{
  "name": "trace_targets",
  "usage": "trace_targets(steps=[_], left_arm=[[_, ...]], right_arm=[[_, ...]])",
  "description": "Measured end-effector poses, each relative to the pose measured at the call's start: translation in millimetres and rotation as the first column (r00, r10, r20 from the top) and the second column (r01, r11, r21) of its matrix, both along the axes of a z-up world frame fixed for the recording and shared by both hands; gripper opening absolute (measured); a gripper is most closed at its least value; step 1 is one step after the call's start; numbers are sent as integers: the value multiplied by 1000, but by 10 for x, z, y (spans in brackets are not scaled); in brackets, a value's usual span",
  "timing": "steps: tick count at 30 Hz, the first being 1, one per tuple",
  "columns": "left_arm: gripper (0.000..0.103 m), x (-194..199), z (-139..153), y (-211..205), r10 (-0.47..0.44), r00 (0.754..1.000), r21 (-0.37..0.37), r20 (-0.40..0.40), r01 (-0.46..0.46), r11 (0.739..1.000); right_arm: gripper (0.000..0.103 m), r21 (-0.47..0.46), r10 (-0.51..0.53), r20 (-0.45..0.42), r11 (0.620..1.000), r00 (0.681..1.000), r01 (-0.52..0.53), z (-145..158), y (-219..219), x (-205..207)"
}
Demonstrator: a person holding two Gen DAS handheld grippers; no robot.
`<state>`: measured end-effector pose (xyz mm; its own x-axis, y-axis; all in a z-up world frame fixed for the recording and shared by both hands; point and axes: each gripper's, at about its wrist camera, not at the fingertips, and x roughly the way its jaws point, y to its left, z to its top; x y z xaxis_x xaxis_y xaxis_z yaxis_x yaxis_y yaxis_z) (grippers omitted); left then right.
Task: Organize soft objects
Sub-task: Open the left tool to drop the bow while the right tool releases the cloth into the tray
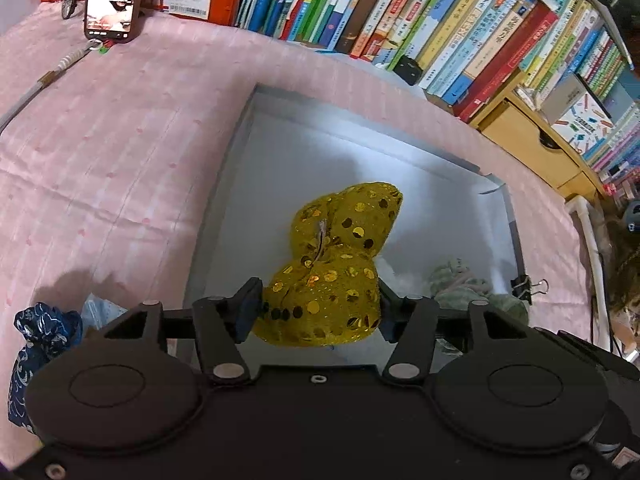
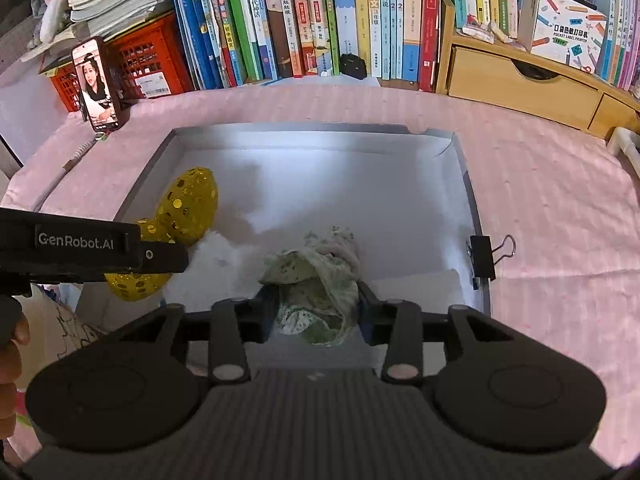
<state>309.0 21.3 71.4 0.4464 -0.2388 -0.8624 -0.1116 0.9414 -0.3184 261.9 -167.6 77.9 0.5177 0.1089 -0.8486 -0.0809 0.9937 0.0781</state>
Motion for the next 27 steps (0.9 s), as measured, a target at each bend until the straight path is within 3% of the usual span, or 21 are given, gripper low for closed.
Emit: trace_targets(steps=[6, 20, 27], left_arm=[[72, -98, 127, -9, -35, 998, -12, 46, 36, 999], [75, -354, 409, 13, -70, 991, -9, 111, 72, 997], [76, -573, 565, 77, -95, 981, 9, 171, 94, 995]], right_arm=[[68, 8, 2, 27, 1000, 1000, -2, 97, 0, -52], [74, 29, -11, 89, 1000, 996, 9, 365, -93, -237], [78, 19, 4, 160, 1000, 987, -7, 531, -125, -448]])
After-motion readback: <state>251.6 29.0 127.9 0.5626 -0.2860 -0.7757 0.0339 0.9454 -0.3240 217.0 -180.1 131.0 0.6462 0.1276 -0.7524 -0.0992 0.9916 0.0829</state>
